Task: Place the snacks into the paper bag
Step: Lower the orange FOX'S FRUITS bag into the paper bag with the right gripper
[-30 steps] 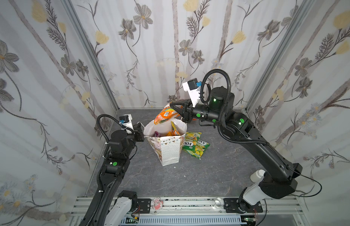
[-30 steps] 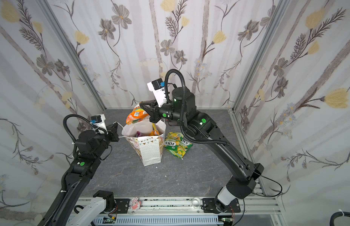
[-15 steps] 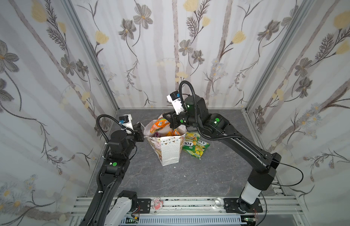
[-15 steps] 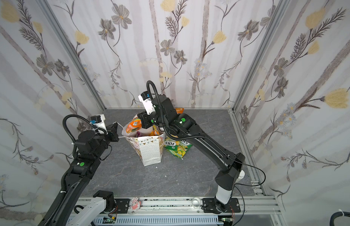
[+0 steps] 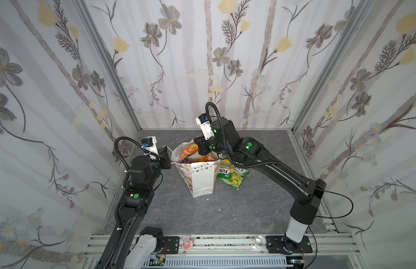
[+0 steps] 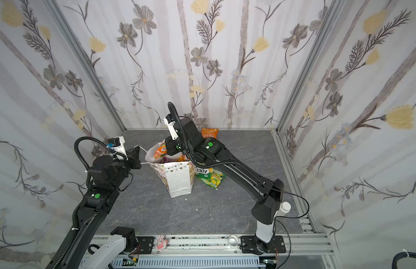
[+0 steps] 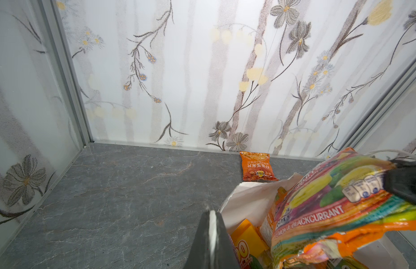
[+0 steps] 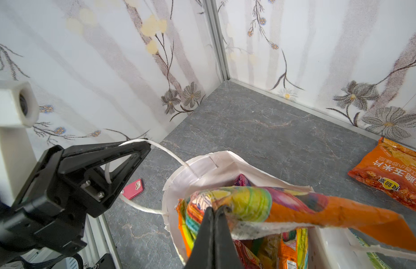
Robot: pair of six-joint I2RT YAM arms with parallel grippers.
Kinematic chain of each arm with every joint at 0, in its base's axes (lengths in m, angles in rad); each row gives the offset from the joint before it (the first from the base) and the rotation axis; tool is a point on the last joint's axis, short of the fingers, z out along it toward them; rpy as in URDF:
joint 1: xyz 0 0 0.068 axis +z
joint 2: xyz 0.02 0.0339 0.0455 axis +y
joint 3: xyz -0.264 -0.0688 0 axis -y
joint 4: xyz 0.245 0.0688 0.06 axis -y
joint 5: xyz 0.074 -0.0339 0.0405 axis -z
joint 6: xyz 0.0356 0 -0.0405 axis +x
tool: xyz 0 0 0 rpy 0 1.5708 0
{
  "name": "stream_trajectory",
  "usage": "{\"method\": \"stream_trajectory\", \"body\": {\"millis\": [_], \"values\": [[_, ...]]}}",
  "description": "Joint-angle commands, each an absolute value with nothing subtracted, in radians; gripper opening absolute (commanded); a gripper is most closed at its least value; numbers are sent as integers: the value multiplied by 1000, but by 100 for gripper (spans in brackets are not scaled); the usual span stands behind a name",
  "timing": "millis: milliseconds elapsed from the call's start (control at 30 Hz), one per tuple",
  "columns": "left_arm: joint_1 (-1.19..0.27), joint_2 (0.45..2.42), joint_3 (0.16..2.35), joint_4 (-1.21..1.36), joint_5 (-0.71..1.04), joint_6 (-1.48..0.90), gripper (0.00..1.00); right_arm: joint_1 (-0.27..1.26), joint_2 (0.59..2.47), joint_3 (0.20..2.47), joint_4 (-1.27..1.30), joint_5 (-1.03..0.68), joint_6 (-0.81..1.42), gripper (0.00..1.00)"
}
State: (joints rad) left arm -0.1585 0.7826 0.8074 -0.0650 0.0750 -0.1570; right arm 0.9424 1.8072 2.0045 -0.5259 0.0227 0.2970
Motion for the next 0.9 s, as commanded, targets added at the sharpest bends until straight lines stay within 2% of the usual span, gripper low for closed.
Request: {"method": "stream_trajectory", "body": {"millis": [0, 500, 867], "values": [[-157, 779, 807, -25, 67, -153, 0, 945, 1814, 2014, -503, 84, 288, 0], [-158, 782, 804, -23, 66, -153, 0, 997, 1888, 2038, -528, 399, 287, 0], [-158, 782, 804, -22, 72, -153, 0, 1025, 2033, 2187, -570, 515, 279, 0]]}}
